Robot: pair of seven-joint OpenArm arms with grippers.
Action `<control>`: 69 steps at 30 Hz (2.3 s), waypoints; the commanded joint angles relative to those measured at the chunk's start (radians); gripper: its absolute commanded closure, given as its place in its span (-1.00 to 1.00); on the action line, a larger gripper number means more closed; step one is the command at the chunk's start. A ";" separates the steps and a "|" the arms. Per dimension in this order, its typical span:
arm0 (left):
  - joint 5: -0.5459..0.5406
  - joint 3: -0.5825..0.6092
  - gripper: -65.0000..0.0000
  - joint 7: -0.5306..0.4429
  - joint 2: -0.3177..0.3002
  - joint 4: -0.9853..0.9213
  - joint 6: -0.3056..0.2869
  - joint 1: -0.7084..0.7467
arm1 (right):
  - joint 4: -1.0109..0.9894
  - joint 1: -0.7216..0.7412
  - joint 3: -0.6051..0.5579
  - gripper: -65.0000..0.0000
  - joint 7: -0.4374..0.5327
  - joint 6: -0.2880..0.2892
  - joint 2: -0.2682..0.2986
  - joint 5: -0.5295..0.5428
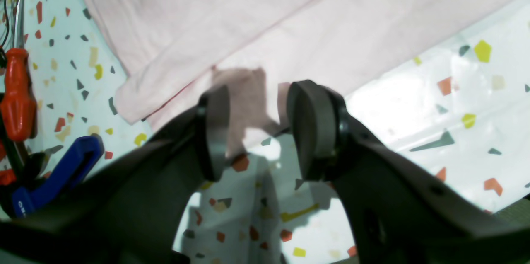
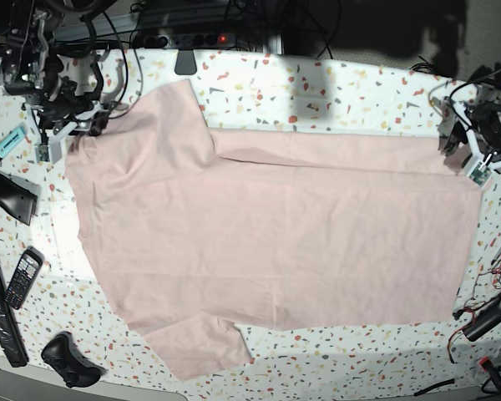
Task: Fold the T-shirt properly
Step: 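Grasp the shirt edge with the right gripper near the sleeve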
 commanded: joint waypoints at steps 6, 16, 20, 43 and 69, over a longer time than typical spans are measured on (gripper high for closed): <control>-0.005 -0.013 0.22 -0.032 -0.019 0.017 0.001 -0.010 | 0.004 -0.002 0.000 0.26 -0.073 0.087 -0.021 0.071; -0.005 -0.013 0.22 -0.031 -0.019 0.017 0.001 -0.010 | 0.011 -0.040 0.003 0.26 -0.179 0.275 -0.049 0.198; -0.005 -0.013 0.22 -0.031 -0.019 0.017 0.001 -0.010 | 0.011 -0.061 0.007 0.26 -0.150 0.275 -0.049 0.193; -0.005 -0.013 0.22 -0.031 -0.019 0.017 0.000 -0.010 | 0.131 -0.070 0.029 0.44 -0.211 0.276 -0.049 0.092; -0.005 -0.013 0.22 -0.037 -0.019 0.017 0.000 -0.022 | 0.096 -0.031 0.153 0.27 -0.060 0.260 -0.049 0.043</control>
